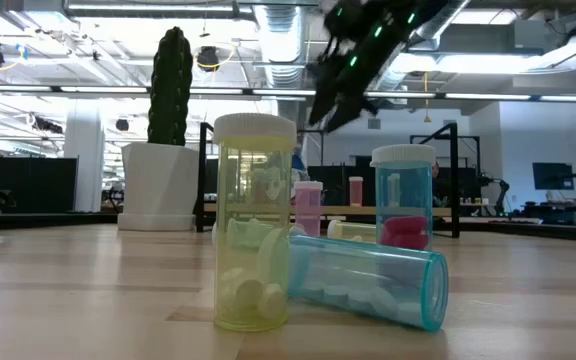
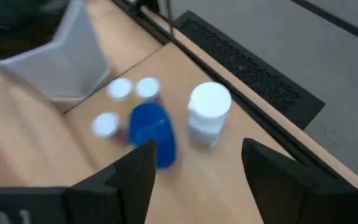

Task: Pick and place medicine bottles onto shelf by color
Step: Put the yellow pill bottle on the shelf

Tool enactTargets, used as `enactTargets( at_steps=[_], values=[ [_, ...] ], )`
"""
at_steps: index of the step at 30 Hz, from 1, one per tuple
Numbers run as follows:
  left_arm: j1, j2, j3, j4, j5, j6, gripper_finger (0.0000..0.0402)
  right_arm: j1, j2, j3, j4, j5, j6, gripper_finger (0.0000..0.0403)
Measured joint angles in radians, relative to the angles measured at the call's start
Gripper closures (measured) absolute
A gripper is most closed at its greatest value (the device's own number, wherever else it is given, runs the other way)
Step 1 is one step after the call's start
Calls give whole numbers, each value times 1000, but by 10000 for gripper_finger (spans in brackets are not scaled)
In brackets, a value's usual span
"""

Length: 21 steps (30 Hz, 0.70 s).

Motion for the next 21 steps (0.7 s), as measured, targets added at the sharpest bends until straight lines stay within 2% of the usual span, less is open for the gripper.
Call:
enactTargets(
  at_steps=[7, 10, 15, 21],
  values=[
    [0, 0, 0, 0, 3, -35, 125, 116, -190, -14, -206, -23, 3, 148],
    [0, 5, 0, 1, 9, -82, 125, 186, -229, -39, -282, -58, 50, 148],
    [-17, 28, 0, -7, 47, -138, 125, 324, -231, -95, -327, -69, 130, 149],
    [-91, 60, -1, -80, 63, -246, 125, 456, -130, -135, -294, -73, 194, 149]
  ],
)
